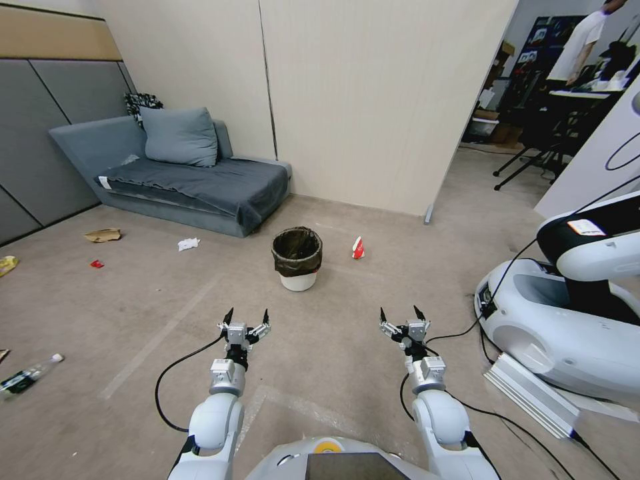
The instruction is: Pick up the trash bin, then pick up the garbage from the floor and place it into the trash bin.
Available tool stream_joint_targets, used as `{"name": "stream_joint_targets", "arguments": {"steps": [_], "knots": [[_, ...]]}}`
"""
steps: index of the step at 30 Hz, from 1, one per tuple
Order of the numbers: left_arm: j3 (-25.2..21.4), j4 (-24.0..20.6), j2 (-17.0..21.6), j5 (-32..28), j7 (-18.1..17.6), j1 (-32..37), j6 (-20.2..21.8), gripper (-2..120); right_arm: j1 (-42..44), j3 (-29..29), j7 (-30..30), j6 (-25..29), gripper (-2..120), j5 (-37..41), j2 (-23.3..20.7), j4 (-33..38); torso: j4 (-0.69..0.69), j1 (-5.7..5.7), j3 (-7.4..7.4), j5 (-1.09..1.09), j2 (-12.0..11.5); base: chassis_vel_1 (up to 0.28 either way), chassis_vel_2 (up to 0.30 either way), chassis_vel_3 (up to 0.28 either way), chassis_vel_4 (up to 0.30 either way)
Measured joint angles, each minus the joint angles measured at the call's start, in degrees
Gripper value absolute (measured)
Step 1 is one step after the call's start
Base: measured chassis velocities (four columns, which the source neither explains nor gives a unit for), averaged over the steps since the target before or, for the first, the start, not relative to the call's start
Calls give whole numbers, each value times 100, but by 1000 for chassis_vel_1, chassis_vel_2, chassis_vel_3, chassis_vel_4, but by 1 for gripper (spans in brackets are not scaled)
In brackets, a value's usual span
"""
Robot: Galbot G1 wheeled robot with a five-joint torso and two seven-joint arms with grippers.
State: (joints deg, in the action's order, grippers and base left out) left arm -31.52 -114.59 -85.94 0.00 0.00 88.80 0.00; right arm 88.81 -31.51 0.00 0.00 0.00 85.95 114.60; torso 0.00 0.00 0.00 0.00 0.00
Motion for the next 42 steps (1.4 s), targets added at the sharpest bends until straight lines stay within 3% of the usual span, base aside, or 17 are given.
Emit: {"name": "stream_joint_targets", "arguments": {"steps": [4, 5, 8, 13, 19, 21, 42], "knots": [[-13, -40, -1, 23, -40, 109, -8, 100, 45, -12, 0, 0, 100, 0, 14, 12, -4, 0, 0, -1, 0, 0, 0, 0, 0], [-24, -61, -3, 35, -61, 216, -12, 100, 116, -48, 6, 9, 100, 7, 42, 63, 9, 0, 0, 3, 0, 0, 0, 0, 0], [-62, -178, -6, 104, -153, 458, -42, 100, 514, -208, 62, 76, 100, 56, 196, 292, -3, 0, 0, -3, 0, 0, 0, 0, 0], [-210, -552, -27, 352, -472, 1318, -133, 100, 1485, -600, 218, 274, 100, 173, 579, 860, -4, 0, -1, -2, 0, 0, 0, 0, 0], [-374, -964, -52, 630, -811, 2276, -260, 100, 1647, -674, 378, 539, 100, -68, 617, 819, 2, -1, -1, 1, 0, 0, 0, 0, 0], [-382, -873, -64, 716, -684, 2439, -430, 100, 1645, -670, 400, 597, 100, -152, 619, 759, 2, -1, -1, -1, 0, 0, 0, 0, 0], [-497, -683, -69, 576, -580, 2433, -652, 100, 1659, -621, 181, 350, 100, -196, 629, 846, 0, 0, 0, 0, 0, 0, 0, 0, 0]]}}
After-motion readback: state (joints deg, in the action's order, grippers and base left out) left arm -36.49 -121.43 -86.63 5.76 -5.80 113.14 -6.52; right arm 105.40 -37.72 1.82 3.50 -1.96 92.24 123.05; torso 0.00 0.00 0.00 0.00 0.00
